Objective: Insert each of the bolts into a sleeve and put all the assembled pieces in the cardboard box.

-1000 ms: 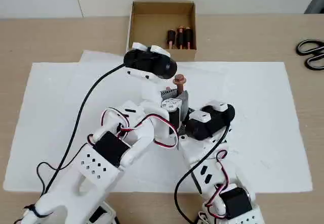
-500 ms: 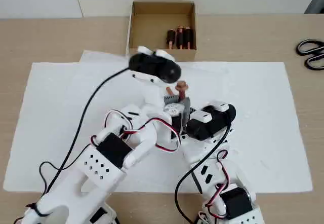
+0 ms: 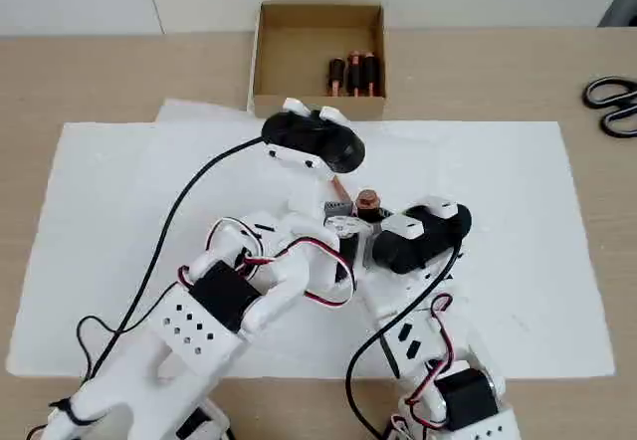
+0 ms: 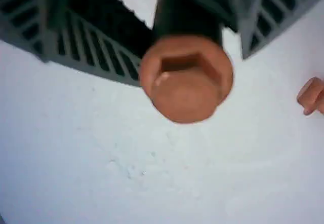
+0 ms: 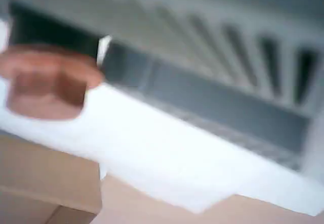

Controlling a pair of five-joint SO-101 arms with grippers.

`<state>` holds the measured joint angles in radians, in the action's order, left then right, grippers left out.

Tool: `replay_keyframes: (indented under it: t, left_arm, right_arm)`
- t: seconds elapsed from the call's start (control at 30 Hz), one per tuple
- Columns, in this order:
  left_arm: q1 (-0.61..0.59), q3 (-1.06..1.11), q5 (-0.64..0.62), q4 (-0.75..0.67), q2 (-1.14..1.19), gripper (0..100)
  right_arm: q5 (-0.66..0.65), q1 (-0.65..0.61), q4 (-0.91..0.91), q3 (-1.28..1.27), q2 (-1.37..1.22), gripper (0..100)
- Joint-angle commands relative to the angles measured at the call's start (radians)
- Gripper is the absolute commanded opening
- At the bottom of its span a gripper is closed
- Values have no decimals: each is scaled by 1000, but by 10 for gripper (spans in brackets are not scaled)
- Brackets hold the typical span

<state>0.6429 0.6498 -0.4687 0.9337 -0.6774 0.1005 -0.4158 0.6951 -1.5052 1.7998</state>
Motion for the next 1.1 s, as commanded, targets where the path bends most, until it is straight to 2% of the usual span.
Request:
replay_keyframes:
  t: [0.0, 0.1, 0.23, 0.3, 0.4, 0.63, 0.77, 1.07]
  left_arm:
    - [-80, -162, 8, 170, -11, 349]
    - [-239, -311, 123, 316, -11, 357]
    - [-535, -550, 327, 477, -2, 357]
    - [-646, -593, 379, 529, -2, 357]
    - [-749, -591, 402, 574, 0, 357]
    - [-833, -481, 404, 600, -6, 357]
    - [-885, -437, 407, 600, -8, 357]
    - [-971, -407, 402, 545, -2, 357]
  right_arm:
    - [0, 12, -25, 32, 16, 4]
    - [-11, 28, 1, 34, 13, 3]
    - [-95, 91, 53, 101, -7, 3]
    - [-112, 117, 51, 170, -62, 3]
    - [-137, 127, 21, 339, -249, 3]
    - [-138, 220, -107, 954, -1000, 3]
    - [-135, 274, -116, 1349, -1442, 3]
    - [-129, 226, -170, 2045, -2193, 3]
